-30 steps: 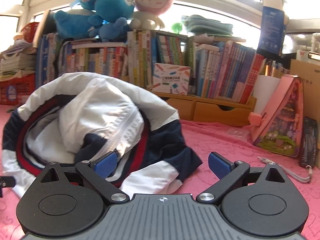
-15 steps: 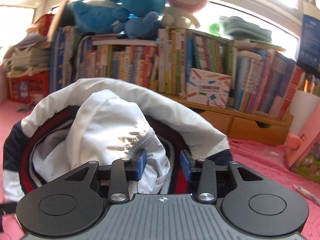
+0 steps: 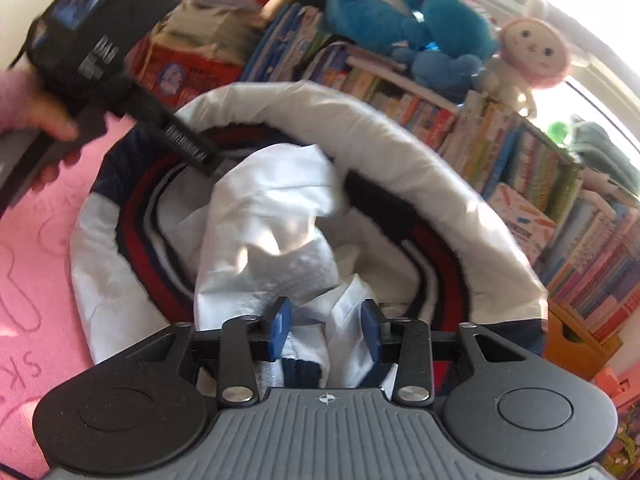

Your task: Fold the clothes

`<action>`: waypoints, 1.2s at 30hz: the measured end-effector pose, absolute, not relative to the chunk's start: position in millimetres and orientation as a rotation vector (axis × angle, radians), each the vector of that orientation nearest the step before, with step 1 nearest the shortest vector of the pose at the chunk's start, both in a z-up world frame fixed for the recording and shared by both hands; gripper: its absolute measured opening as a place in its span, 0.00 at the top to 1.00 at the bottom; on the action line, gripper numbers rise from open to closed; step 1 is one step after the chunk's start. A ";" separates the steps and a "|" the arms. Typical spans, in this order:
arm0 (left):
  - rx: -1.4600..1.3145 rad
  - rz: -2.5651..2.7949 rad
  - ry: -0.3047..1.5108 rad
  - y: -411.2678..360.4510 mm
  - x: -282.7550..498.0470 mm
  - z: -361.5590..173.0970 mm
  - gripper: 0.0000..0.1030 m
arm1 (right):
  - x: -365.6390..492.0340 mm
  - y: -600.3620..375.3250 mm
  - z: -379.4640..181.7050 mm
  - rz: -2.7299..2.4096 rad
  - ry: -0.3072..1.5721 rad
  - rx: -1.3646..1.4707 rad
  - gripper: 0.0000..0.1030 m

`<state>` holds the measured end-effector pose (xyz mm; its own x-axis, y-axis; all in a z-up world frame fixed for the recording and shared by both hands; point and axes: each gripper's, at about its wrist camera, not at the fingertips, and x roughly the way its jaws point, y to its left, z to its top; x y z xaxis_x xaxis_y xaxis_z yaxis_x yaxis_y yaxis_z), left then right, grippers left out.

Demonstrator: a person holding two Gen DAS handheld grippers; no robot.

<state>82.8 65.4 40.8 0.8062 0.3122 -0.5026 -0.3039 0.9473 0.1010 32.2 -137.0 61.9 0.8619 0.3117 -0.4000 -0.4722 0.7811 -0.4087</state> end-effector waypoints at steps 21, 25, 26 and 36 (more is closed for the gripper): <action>-0.093 -0.001 0.451 -15.3 47.7 42.5 0.00 | 86.7 -189.1 56.9 0.120 0.469 -0.199 0.69; -0.094 -0.003 0.436 -19.8 41.7 47.8 0.00 | 51.1 -205.1 73.0 0.080 0.344 -0.205 0.80; -0.095 -0.007 0.424 -20.9 36.8 50.0 0.00 | 42.2 -209.1 77.0 0.070 0.313 -0.206 0.80; 0.174 -0.087 0.325 -74.1 25.5 56.7 0.00 | -3.5 -232.9 75.3 0.137 0.317 -0.186 0.80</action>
